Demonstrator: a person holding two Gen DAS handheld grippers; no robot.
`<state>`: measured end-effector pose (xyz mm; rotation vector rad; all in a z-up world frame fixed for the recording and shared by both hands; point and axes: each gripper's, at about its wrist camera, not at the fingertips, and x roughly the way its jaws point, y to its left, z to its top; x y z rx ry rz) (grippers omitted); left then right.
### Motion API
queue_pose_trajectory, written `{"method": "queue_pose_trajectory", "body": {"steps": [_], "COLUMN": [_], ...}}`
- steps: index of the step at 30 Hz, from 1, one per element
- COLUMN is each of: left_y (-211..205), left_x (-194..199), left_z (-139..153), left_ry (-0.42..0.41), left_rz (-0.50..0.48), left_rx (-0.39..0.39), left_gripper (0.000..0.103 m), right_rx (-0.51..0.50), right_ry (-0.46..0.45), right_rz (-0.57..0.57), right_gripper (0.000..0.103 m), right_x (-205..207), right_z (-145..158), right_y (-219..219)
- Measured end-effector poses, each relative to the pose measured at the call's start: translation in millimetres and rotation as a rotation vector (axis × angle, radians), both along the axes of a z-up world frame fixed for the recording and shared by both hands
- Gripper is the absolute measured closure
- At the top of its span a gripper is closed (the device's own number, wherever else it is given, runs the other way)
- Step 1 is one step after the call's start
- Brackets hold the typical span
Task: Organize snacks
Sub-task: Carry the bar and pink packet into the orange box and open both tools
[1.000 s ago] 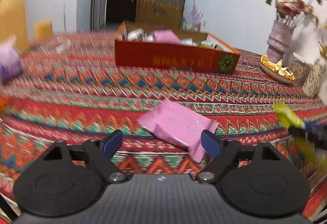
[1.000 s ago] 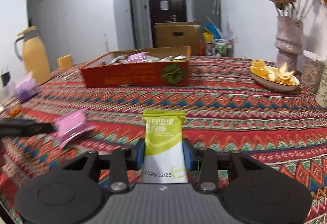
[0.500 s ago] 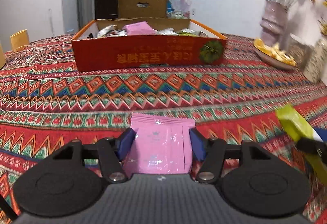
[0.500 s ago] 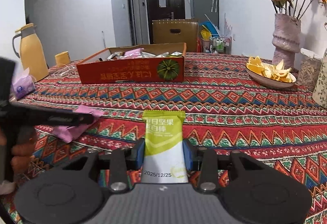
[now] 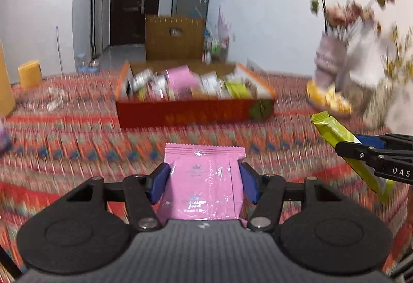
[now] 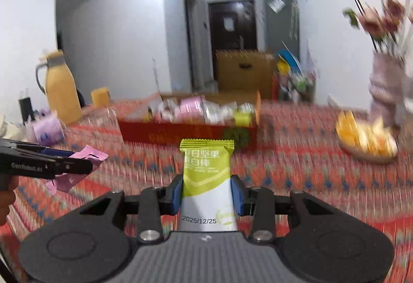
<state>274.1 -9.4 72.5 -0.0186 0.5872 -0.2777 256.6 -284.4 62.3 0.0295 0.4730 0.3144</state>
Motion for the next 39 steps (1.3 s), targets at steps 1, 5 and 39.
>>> {"method": "queue_pose_trajectory", "body": {"steps": [1, 5, 39], "left_y": [1.6, -1.5, -27.3], "left_x": [10.0, 74.5, 228.7], "left_z": [7.0, 30.4, 12.1], "left_ry": [-0.013, -0.042, -0.055], "left_rz": [-0.001, 0.01, 0.113], "left_rx": [-0.003, 0.03, 0.043], "left_gripper": [0.043, 0.043, 0.02], "right_rx": [0.009, 0.096, -0.015], "right_ry": [-0.015, -0.048, 0.148], "right_rz": [0.011, 0.05, -0.101], "right_gripper": [0.066, 0.065, 0.023], "right_x": [10.9, 85.9, 282.7], "right_z": [8.4, 39.3, 12.3], "right_y": [0.3, 1.3, 33.5]}}
